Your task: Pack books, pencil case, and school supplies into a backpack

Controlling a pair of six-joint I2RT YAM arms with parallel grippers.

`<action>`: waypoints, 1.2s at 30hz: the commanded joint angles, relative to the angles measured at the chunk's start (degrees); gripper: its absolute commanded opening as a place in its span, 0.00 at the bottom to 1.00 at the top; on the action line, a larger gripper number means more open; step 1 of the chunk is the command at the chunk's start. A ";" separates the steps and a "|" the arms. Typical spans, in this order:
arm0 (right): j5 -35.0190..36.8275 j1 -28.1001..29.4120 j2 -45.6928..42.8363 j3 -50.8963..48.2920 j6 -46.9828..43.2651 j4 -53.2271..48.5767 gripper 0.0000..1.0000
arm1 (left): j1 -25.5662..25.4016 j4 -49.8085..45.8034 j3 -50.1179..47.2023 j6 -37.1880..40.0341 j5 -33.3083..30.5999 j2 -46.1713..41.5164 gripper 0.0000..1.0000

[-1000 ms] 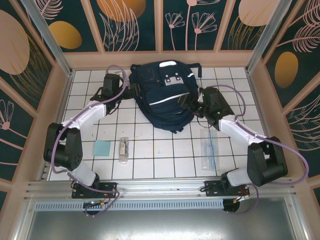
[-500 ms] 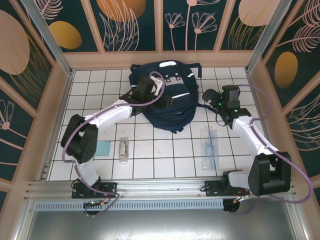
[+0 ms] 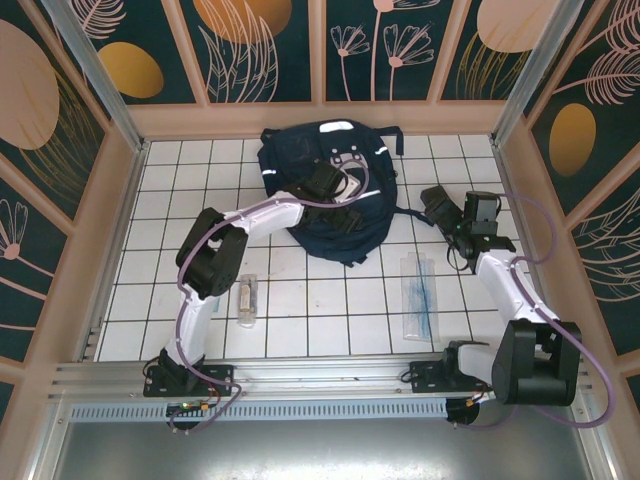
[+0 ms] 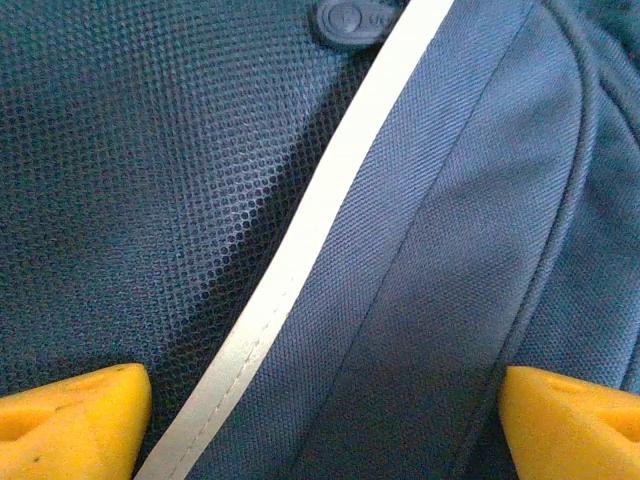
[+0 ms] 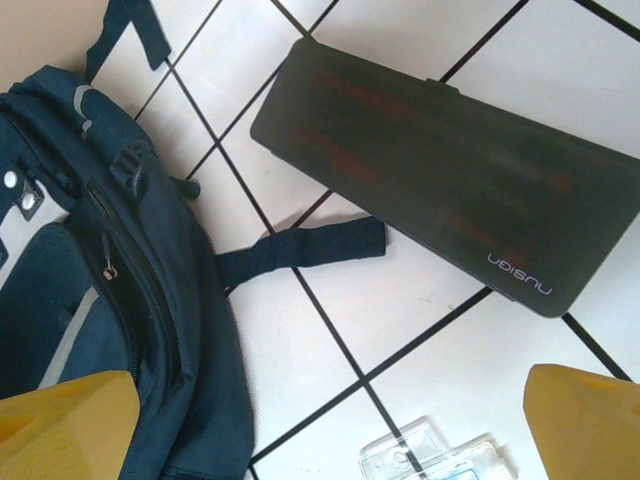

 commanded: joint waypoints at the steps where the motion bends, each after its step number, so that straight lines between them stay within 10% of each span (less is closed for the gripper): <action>1: -0.84 -0.43 -1.55 -0.65 0.25 1.33 0.99 | 0.29 -2.64 1.47 2.44 -6.28 3.99 0.83; 4: -0.28 -0.64 -1.36 -0.38 -0.51 1.40 0.99 | 0.34 -4.38 3.12 3.10 -7.09 6.46 0.75; 12: 2.40 -2.30 1.28 3.58 -5.26 -0.05 0.99 | 0.35 -9.74 -0.48 3.46 0.42 3.45 0.96; 18: -0.02 -2.34 4.44 4.82 -5.51 1.03 0.99 | 0.30 -9.64 -0.92 4.26 -0.58 6.16 0.93; 21: -0.80 -2.37 4.79 4.61 -5.38 1.65 0.99 | 0.27 -10.40 1.06 4.34 -4.75 10.23 0.80; 28: 4.04 -2.40 7.56 6.31 -10.23 1.88 0.99 | 0.30 -6.93 -2.15 2.78 -5.33 6.96 0.00; 36: 6.04 -2.39 22.54 17.02 -27.70 -2.05 0.99 | 1.31 -3.92 -2.97 -1.91 2.92 -5.57 0.00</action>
